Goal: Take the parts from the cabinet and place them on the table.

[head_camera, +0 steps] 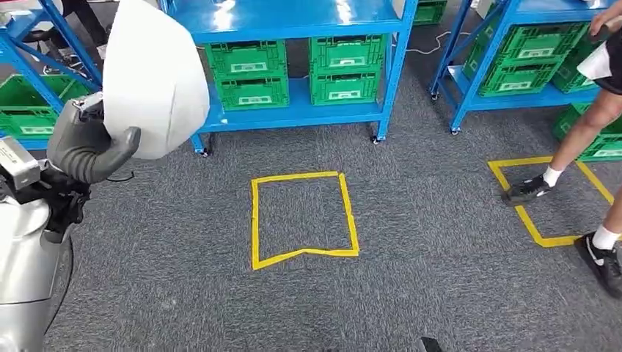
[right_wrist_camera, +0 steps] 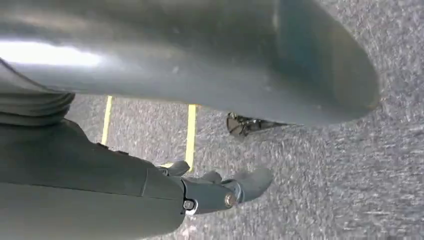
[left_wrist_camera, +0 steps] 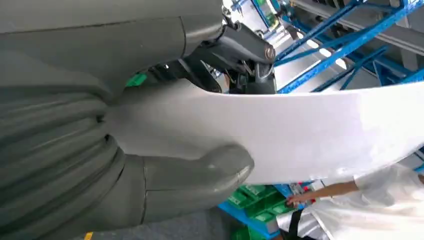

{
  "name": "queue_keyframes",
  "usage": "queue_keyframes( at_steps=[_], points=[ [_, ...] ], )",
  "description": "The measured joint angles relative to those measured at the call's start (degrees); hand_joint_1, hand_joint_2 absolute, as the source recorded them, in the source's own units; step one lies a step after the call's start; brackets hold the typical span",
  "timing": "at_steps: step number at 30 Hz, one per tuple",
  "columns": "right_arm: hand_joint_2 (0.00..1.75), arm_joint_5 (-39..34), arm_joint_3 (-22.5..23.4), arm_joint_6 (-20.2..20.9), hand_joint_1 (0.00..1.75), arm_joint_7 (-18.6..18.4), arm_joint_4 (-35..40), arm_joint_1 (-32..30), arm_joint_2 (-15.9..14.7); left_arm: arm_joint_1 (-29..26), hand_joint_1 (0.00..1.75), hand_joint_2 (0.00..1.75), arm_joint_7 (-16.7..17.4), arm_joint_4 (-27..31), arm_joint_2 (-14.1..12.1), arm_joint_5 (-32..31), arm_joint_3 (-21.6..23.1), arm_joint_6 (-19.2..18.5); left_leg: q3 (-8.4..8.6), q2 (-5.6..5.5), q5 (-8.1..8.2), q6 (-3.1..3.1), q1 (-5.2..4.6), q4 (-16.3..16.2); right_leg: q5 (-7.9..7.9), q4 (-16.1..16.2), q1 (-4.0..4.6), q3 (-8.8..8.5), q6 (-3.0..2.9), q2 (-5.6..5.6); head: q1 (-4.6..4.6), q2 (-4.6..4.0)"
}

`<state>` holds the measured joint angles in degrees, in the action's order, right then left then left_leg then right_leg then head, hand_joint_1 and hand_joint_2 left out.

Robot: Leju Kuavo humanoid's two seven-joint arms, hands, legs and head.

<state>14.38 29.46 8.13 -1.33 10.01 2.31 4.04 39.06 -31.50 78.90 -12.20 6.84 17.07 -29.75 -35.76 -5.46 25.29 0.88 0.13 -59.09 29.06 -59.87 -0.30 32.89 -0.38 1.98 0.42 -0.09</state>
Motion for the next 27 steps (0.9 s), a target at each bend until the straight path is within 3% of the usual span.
queue_keyframes(
  at_steps=[1, 2, 3, 4, 5, 7, 8, 10, 11, 12, 13, 16, 17, 18, 19, 20, 21, 22, 23, 24, 25, 26, 27],
  points=[
    [0.0, 0.0, 0.0, 0.0, 0.0, 0.0, 0.0, 0.1, 0.0, 0.0, 1.75, 1.75, 0.0, 0.1, 0.1, 0.0, 0.0, -0.1, -0.18, -0.54, -0.28, 0.43, -0.02, 0.1, -0.33, 0.2, -0.1, 0.0, -0.48, -0.56, 0.0, -0.02],
    [0.0, 0.0, 0.0, 0.1, 0.0, 0.0, 0.0, 0.2, 0.2, -0.1, 1.75, 1.75, 0.1, 0.1, 0.0, -0.1, -0.2, -0.1, -0.63, 0.67, 0.05, 0.55, 0.06, -0.4, -0.75, 0.7, -0.43, 0.0, -1.09, -1.38, -0.02, -0.02],
    [0.0, 0.0, 0.0, 0.1, 0.0, 0.1, 0.0, 0.2, 0.1, 0.1, 1.75, 1.75, 0.2, 0.2, 0.0, -0.1, -0.4, -0.1, -1.5, 3.37, 1.93, 0.93, -0.1, -2.4, -0.89, 0.7, -0.42, 0.12, -1.44, -1.78, -0.46, -0.02],
    [0.0, 0.0, 0.0, 0.1, 0.0, 0.1, 0.0, 0.2, 0.1, 0.1, 1.75, 1.75, 0.1, 0.3, 0.1, -0.2, -0.4, -0.1, -2.81, 4.38, 4.0, 1.29, 0.03, -5.5, -0.96, 0.7, -0.41, 0.27, -1.54, -2.23, -0.57, -0.02],
    [0.0, 0.0, 0.0, 0.1, 0.0, 0.2, 0.0, 0.1, 0.1, 0.0, 1.75, 1.75, 0.2, 0.4, 0.1, -0.2, -0.4, -0.2, -4.85, 4.87, 6.57, 1.68, 0.21, -10.5, -1.04, 0.7, -0.4, 0.46, -1.66, -2.89, -0.52, -0.02],
    [0.0, 0.0, 0.0, 0.3, 0.0, 0.2, 0.0, -0.1, 0.1, -0.3, 1.75, 1.75, 0.4, 0.4, 0.2, -0.2, -0.4, -0.2, -7.54, 5.07, 9.14, 2.04, 0.42, -17.3, -1.13, 0.6, -0.4, 0.84, -1.65, -4.19, -0.57, 0.0],
    [0.0, 0.1, 0.0, 0.4, 0.0, 0.2, 0.0, -0.2, 0.1, -0.4, 1.75, 1.75, 0.4, 0.4, 0.2, -0.2, -0.4, -0.2, -7.14, 5.18, 8.59, 2.08, 0.47, -17.2, -1.18, 0.6, -0.4, 0.91, -1.58, -4.86, -0.55, -0.02],
    [0.0, 0.1, 0.0, 0.4, 0.0, 0.2, 0.0, -0.1, 0.1, -0.4, 1.75, 1.75, 0.5, 0.7, 0.2, -0.3, -0.4, -0.3, -2.52, 5.74, 4.64, 1.95, 0.49, -9.7, -1.23, 0.6, -0.41, 0.83, -1.46, -6.2, -0.57, -0.02],
    [0.0, 0.1, 0.0, 0.5, 0.0, 0.2, 0.0, -0.1, 0.1, -0.4, 1.75, 1.75, 0.5, 0.9, 0.2, -0.3, -0.5, -0.3, 0.63, 7.03, 2.55, 1.78, 0.44, -4.3, -1.2, 0.6, -0.41, 0.72, -1.34, -6.8, -0.55, -0.02],
    [0.0, 0.1, 0.0, 0.5, 0.0, 0.2, 0.0, 0.0, 0.1, -0.3, 1.75, 1.75, 0.5, 1.2, 0.2, -0.3, -0.6, -0.3, 2.71, 10.64, 2.9, 1.4, -0.04, 0.1, -1.16, 0.5, -0.11, 0.57, -0.97, -7.4, -0.55, -0.02],
    [0.0, 0.1, 0.0, 0.5, 0.0, 0.2, 0.0, 0.0, 0.0, -0.3, 1.75, 1.75, 0.5, 1.3, 0.3, -0.3, -0.7, -0.3, 3.05, 10.08, 2.53, 0.45, -0.3, 0.3, -1.1, 0.5, 0.17, 0.66, -0.6, -7.83, -0.46, 0.0],
    [0.0, 0.1, 0.0, 0.5, 0.0, 0.2, 0.0, 0.0, 0.0, -0.5, 1.75, 1.75, 0.5, 1.4, 0.4, -0.3, -1.0, -0.3, 2.12, 7.74, 2.15, -0.38, -0.36, 0.2, -1.27, 0.7, 0.27, 0.39, 0.25, -9.73, -0.46, -0.02],
    [0.0, 0.1, 0.0, 0.5, 0.0, 0.2, 0.0, 0.0, 0.0, -0.5, 1.75, 1.75, 0.5, 1.6, 0.4, -0.3, -1.0, -0.3, 2.35, 7.03, 1.62, -1.08, 0.12, 0.8, -0.82, 0.4, 0.12, 0.66, 0.82, -9.54, -0.42, 0.0],
    [0.0, 0.1, 0.0, 0.5, 0.0, 0.2, 0.0, 0.1, 0.0, -0.4, 1.75, 1.75, 0.5, 1.8, 0.4, -0.3, -1.1, -0.3, 2.26, 6.6, 1.48, -1.27, 0.08, 0.8, 0.14, -0.7, -0.21, 1.0, 1.15, -6.79, -0.39, -0.02],
    [0.0, 0.1, 0.0, 0.5, 0.0, 0.2, 0.0, 0.0, 0.0, -0.4, 1.75, 1.75, 0.5, 1.8, 0.4, -0.3, -1.1, -0.3, 2.07, 6.14, 1.3, -1.58, 0.16, 0.8, 2.29, -4.0, -0.27, 2.39, 1.26, -4.26, -0.33, 0.0],
    [0.0, 0.1, 0.0, 0.5, 0.0, 0.2, 0.0, -0.1, 0.0, -0.5, 1.75, 1.75, 0.6, 1.8, 0.5, -0.3, -1.1, -0.3, 1.81, 5.46, 1.15, -1.82, 0.16, 0.8, 4.82, -8.9, -0.28, 4.64, 1.37, -3.04, -0.31, 0.0],
    [0.0, 0.1, 0.0, 0.5, 0.0, 0.2, 0.0, -0.2, 0.0, -0.5, 1.75, 1.75, 0.6, 1.8, 0.6, -0.3, -1.1, -0.4, 1.53, 4.77, 1.06, -1.96, 0.11, 0.7, 6.72, -13.4, -0.26, 6.78, 1.47, -2.54, -0.31, 0.0],
    [0.0, 0.1, 0.0, 0.5, 0.0, 0.3, 0.0, -0.3, 0.0, -0.6, 1.75, 1.75, 0.6, 1.8, 0.6, -0.3, -1.1, -0.4, 1.3, 3.95, 0.98, -1.98, 0.07, 0.6, 7.54, -16.5, -0.22, 8.28, 1.48, -2.35, -0.28, 0.0],
    [0.0, 0.2, 0.0, 0.5, 0.0, 0.3, 0.0, -0.4, 0.0, -0.8, 1.75, 1.75, 0.6, 1.8, 0.6, -0.3, -1.1, -0.4, 1.1, 3.06, 0.9, -1.91, 0.07, 0.4, 6.97, -17.2, -0.21, 8.67, 1.41, -2.27, -0.28, -0.02],
    [0.0, 0.2, 0.0, 0.5, 0.0, 0.3, 0.0, -0.4, 0.0, -1.0, 1.75, 1.75, 0.6, 1.8, 0.6, -0.3, -1.1, -0.4, 0.99, 2.29, 0.87, -1.86, 0.08, 0.2, 5.22, -15.1, -0.24, 7.7, 1.31, -2.21, -0.28, -0.02],
    [0.0, 0.4, 0.0, 0.5, 0.0, 0.3, 0.0, -0.3, 0.0, -1.0, 1.75, 1.75, 0.6, 1.8, 0.6, -0.4, -1.2, -0.4, 0.93, 1.44, 0.87, -1.79, 0.12, 0.0, 2.68, -10.8, -0.32, 5.53, 1.15, -1.91, -0.28, -0.02],
    [0.0, 0.5, 0.0, 0.5, 0.0, 0.3, 0.0, -0.3, 0.0, -1.0, 1.75, 1.75, 0.6, 1.9, 0.6, -0.4, -1.3, -0.4, 0.9, 0.74, 0.92, -1.63, 0.14, -0.2, 0.12, -5.4, -0.42, 2.79, 1.02, -0.95, -0.28, -0.02],
    [0.0, 0.5, 0.0, 0.5, 0.0, 0.3, 0.0, -0.3, 0.0, -1.0, 1.75, 1.75, 0.6, 1.9, 0.6, -0.4, -1.3, -0.5, 0.75, 0.23, 0.98, -1.35, 0.25, -0.4, -0.52, -1.3, -0.72, 1.02, 0.82, 1.89, -0.28, -0.02]
  ],
)
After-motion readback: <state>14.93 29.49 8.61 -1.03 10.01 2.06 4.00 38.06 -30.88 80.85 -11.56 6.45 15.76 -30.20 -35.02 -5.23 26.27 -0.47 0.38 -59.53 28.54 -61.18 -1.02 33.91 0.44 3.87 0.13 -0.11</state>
